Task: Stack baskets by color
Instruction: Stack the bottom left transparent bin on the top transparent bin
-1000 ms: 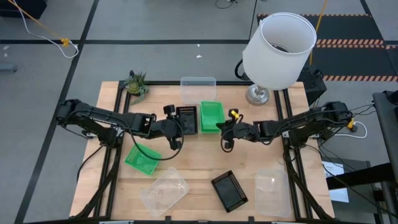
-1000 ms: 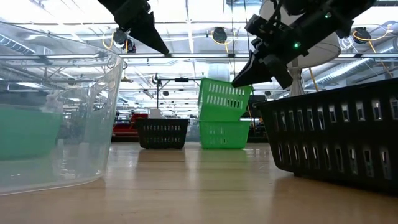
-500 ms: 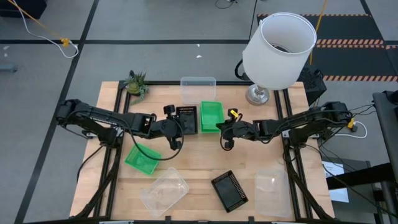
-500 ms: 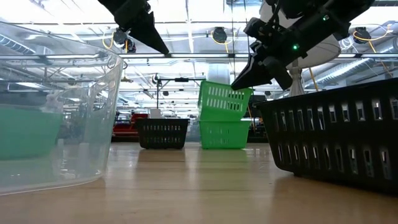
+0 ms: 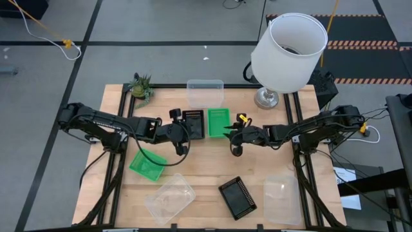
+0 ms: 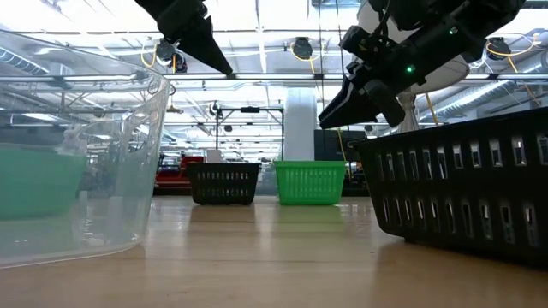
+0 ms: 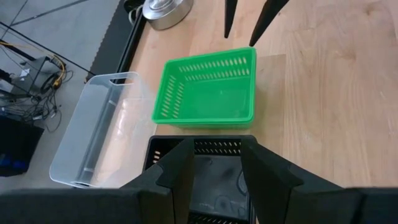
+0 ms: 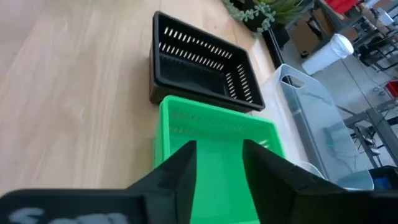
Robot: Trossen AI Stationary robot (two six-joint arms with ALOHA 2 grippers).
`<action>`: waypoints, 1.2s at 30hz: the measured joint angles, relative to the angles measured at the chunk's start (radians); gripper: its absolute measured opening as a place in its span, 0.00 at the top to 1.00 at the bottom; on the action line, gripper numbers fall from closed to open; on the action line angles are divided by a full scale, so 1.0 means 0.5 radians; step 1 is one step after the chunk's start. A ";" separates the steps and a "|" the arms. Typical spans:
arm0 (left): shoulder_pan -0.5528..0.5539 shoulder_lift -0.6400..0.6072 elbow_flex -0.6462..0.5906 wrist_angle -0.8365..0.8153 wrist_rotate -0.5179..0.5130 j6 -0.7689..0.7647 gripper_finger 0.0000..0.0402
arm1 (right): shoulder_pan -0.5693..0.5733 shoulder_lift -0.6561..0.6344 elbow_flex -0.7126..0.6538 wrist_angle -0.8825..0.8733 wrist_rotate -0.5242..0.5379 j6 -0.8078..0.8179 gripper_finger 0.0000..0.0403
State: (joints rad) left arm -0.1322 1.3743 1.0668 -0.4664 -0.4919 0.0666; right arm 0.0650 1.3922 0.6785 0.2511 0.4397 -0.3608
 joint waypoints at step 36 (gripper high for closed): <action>-0.704 0.008 0.000 -0.108 0.531 -0.184 0.67 | 0.385 -0.632 0.000 -0.335 -0.419 0.437 0.61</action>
State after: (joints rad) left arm -0.4844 1.3783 1.0668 -0.5205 -0.2264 -0.0256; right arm 0.2573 1.0764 0.6785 0.0836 0.2302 -0.1425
